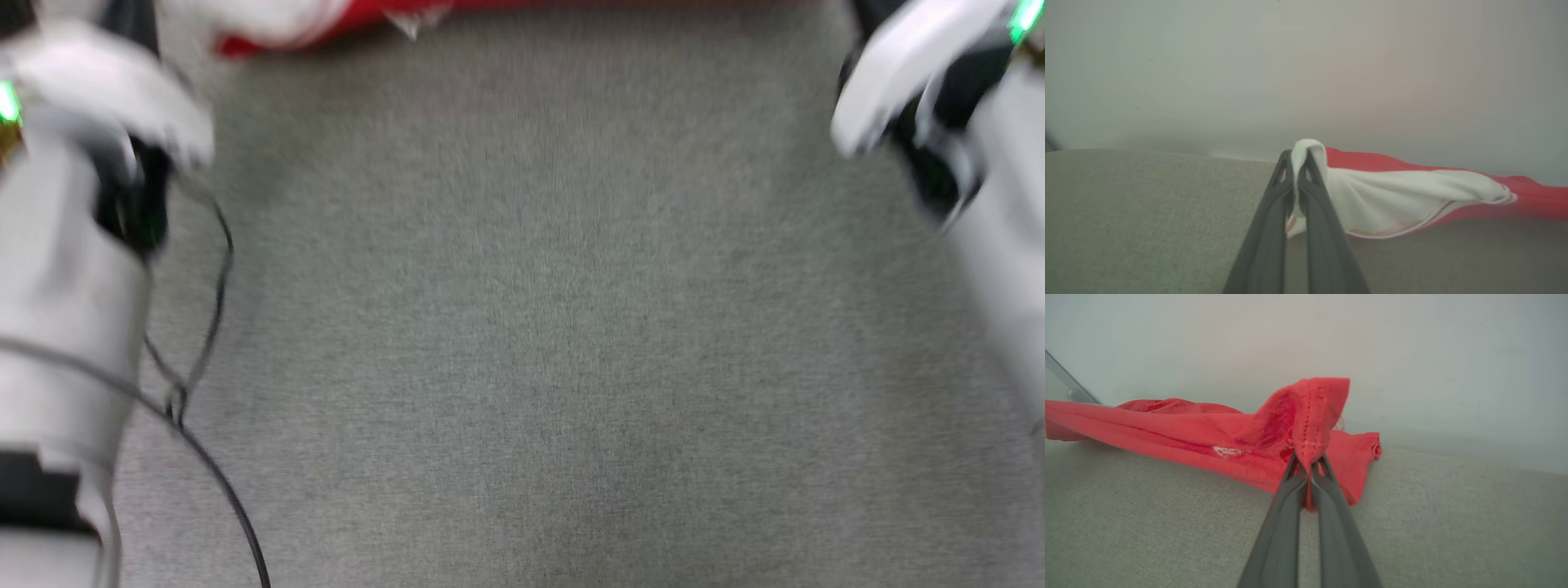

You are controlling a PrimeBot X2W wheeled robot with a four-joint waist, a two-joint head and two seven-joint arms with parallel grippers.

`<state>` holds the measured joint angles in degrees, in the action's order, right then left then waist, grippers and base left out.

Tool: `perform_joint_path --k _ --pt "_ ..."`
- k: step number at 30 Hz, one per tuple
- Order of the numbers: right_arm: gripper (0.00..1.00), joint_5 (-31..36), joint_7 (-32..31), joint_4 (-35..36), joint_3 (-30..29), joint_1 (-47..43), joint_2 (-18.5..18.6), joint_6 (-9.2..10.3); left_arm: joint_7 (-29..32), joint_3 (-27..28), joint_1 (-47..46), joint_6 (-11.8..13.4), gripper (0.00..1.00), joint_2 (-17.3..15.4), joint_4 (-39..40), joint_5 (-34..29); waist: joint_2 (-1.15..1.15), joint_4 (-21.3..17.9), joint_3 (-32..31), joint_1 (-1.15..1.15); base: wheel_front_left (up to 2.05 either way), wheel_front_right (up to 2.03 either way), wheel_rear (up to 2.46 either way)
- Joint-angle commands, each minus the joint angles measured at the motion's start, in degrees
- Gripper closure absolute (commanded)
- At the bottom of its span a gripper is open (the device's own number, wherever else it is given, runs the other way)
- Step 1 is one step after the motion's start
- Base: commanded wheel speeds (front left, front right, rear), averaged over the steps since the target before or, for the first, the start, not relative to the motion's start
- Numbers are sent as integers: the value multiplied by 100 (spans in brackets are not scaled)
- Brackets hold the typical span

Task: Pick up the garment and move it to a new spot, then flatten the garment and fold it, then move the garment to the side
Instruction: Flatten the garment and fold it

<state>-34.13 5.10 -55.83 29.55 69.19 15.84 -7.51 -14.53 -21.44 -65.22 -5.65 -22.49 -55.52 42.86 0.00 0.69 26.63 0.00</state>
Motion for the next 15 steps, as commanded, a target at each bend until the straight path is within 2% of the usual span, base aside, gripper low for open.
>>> perform_joint_path --k 1,3,6,10,15 --pt "100 -108 81 85 73 -335 24 4 -48 70 365 -21 100 -28 37 35 0 -13 -607 0 0 0 0" --pt "100 -276 144 188 170 -867 90 5 -69 154 993 -39 100 -12 191 76 0 -23 -910 0 0 0 0" --pt "100 -516 242 414 282 -1634 181 6 -73 425 2020 67 100 -30 725 -2 0 -38 -1306 0 0 0 0" --pt "100 -719 313 793 393 -2575 353 6 -75 773 3462 342 100 0 1573 -124 0 -58 -1734 0 0 0 0" --pt "100 -824 338 1360 350 -3664 602 7 -39 906 5088 846 100 -119 2604 -122 0 -99 -2130 0 0 0 0"
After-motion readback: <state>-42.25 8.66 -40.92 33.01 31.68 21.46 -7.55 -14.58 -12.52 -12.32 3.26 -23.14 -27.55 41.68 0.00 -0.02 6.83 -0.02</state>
